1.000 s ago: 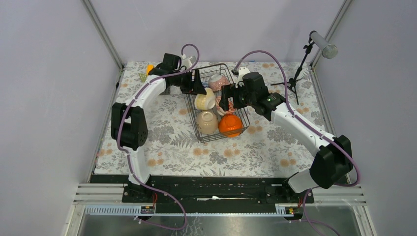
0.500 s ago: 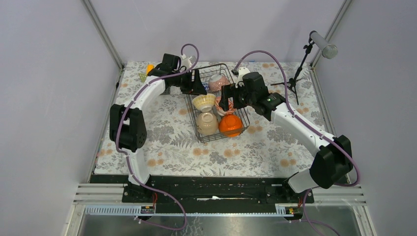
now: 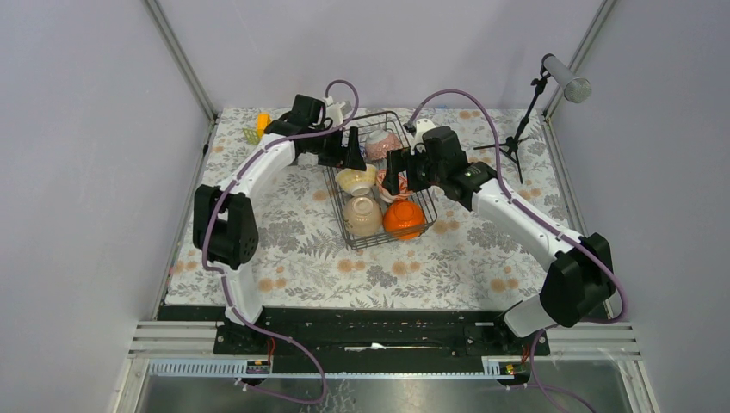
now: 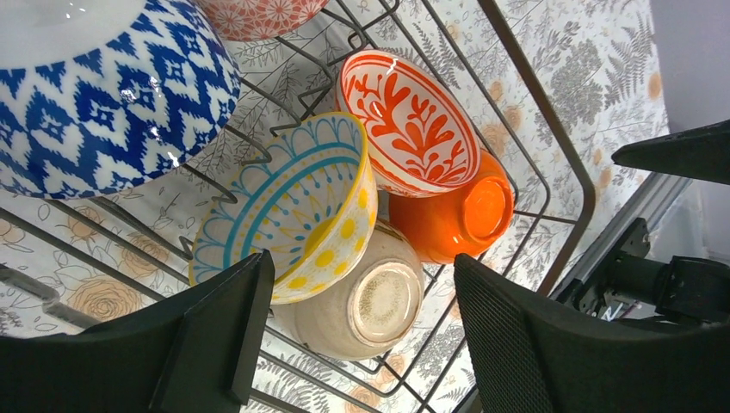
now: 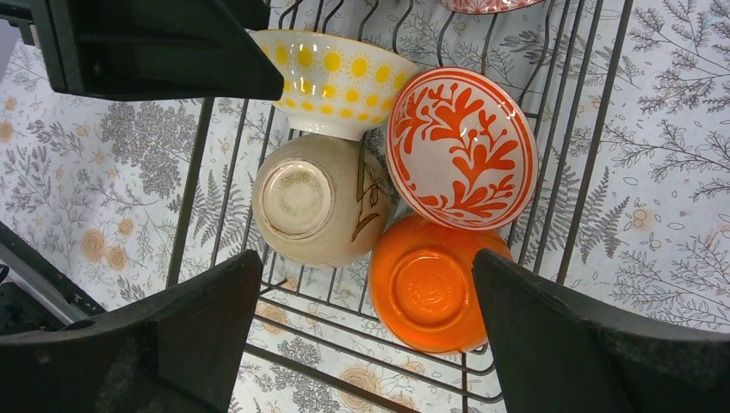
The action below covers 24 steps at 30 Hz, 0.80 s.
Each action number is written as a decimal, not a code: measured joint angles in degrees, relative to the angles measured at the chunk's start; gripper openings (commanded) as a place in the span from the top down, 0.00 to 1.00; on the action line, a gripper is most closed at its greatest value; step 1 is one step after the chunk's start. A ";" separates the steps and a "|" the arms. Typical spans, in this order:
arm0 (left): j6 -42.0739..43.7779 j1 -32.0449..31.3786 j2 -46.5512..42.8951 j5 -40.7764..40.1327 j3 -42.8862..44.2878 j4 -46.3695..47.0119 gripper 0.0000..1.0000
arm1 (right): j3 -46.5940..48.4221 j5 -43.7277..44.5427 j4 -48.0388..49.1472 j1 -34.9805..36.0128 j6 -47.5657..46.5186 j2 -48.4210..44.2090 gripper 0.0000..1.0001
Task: Unload the bowls from the dish rack
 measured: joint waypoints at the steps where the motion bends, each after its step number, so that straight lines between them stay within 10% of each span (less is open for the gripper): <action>1: 0.68 -0.15 0.33 -0.42 0.74 -0.96 0.21 | 0.00 -0.11 0.00 0.00 0.09 0.09 0.00; 24: 8.15 -1.86 7.08 -4.37 7.76 -8.46 0.54 | 1.42 -0.39 -0.33 0.00 0.85 0.79 0.00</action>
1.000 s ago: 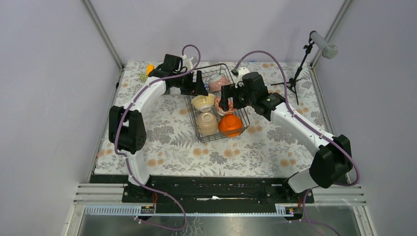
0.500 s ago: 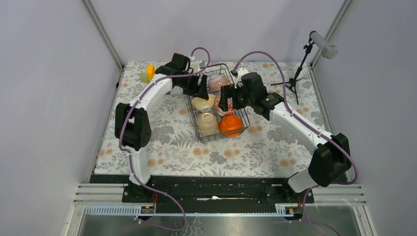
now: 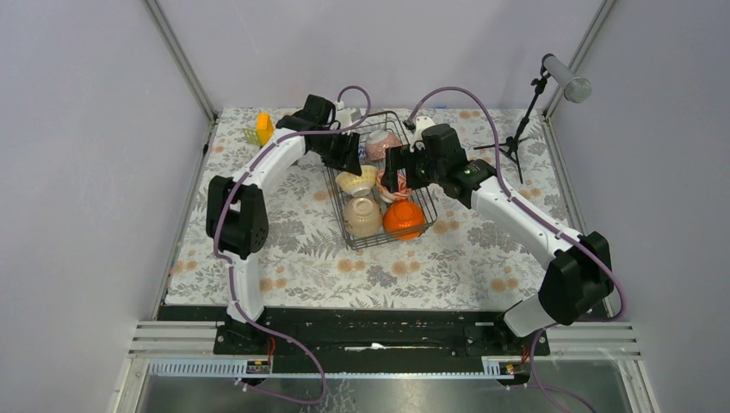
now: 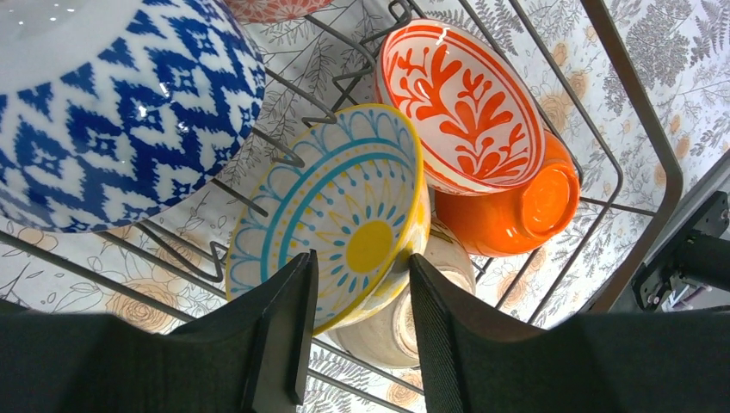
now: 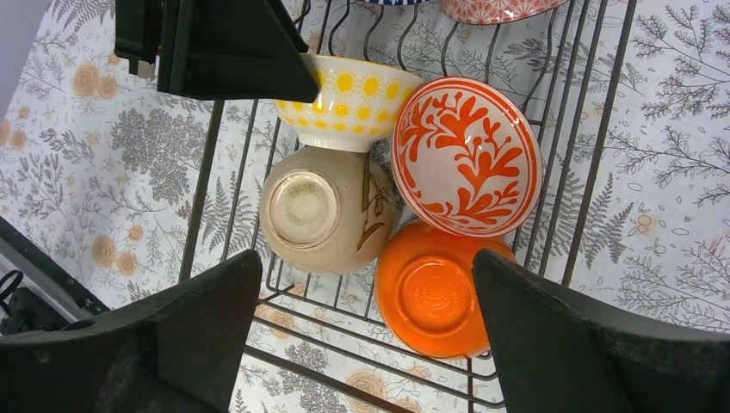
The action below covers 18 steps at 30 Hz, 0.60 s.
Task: Unload the bowls from the dish rack
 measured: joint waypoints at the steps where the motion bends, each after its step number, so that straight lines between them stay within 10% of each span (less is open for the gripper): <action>1: -0.04 0.00 0.13 0.22 0.00 -0.02 0.56 | 0.02 0.02 0.00 0.00 0.07 0.00 0.00; 18: -2.23 0.13 3.19 8.85 0.96 3.43 0.75 | 0.02 -0.98 -0.20 0.00 0.31 0.17 0.00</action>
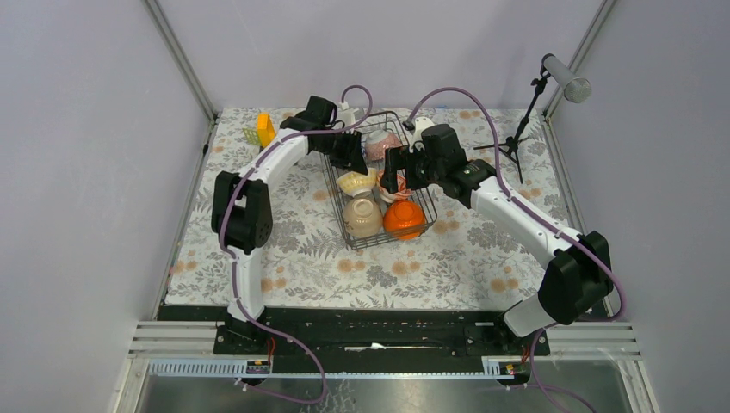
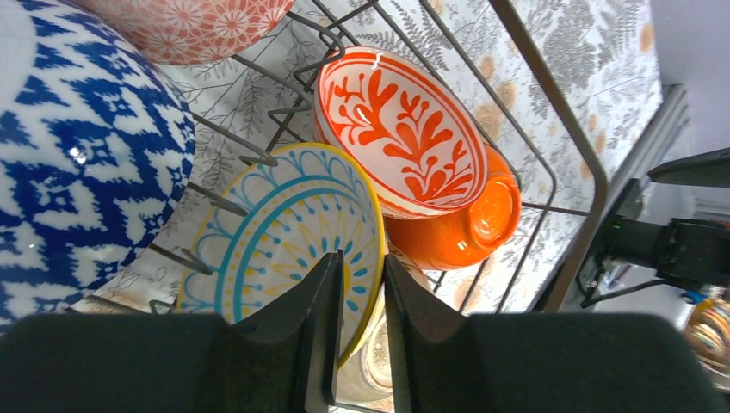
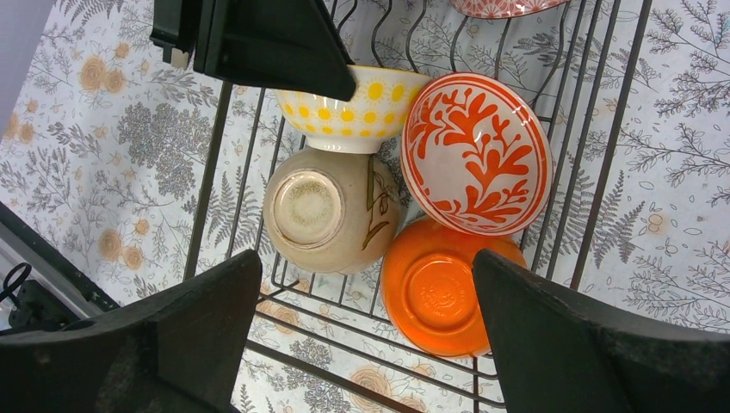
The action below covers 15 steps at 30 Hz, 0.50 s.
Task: Unload the bowls from the dish rack
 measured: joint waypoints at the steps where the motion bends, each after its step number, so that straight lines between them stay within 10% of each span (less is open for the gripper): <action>1: -0.44 0.17 0.24 0.92 -0.04 0.39 0.76 | 0.00 0.00 -0.02 0.00 0.00 0.00 0.00; 15: -5.09 2.25 2.32 9.97 -1.20 4.24 0.88 | 0.00 0.04 -0.83 0.00 -0.31 0.00 0.00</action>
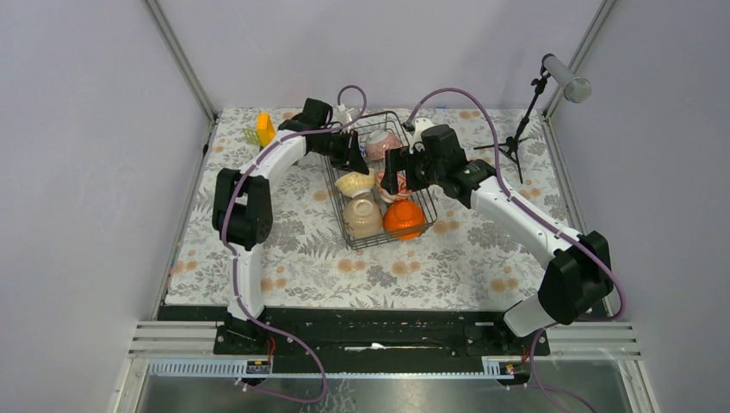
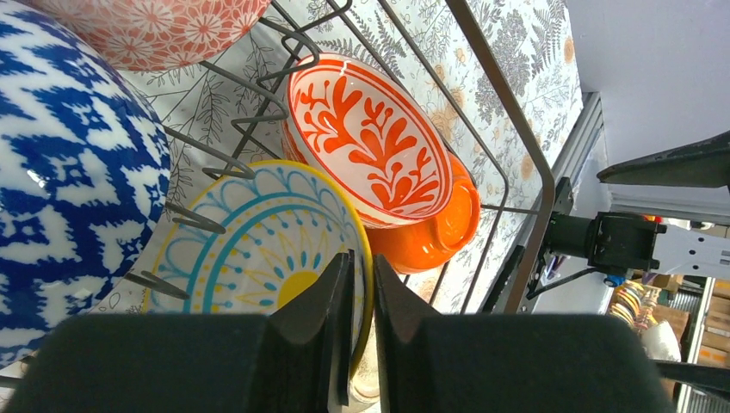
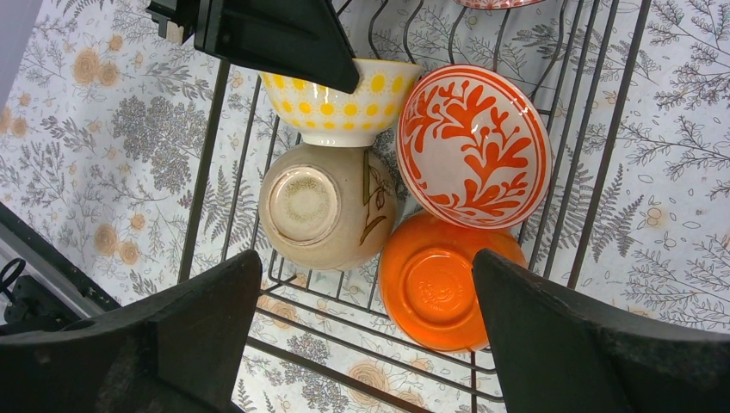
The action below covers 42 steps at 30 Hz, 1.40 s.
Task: Unload the bowls from the dish rack
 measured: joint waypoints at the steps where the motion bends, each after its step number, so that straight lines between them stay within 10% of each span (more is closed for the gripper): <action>1: 0.07 0.02 0.02 0.00 0.00 0.13 0.91 | 0.00 -0.02 -0.02 0.00 0.00 0.00 0.00; 27: -9.38 3.17 -3.19 5.62 -2.34 4.87 1.00 | 1.27 0.00 -1.68 0.00 0.04 -0.02 0.00; 42: -50.53 3.04 -13.84 12.28 -22.71 51.60 1.00 | 1.27 0.24 -2.64 0.00 0.02 -5.33 0.00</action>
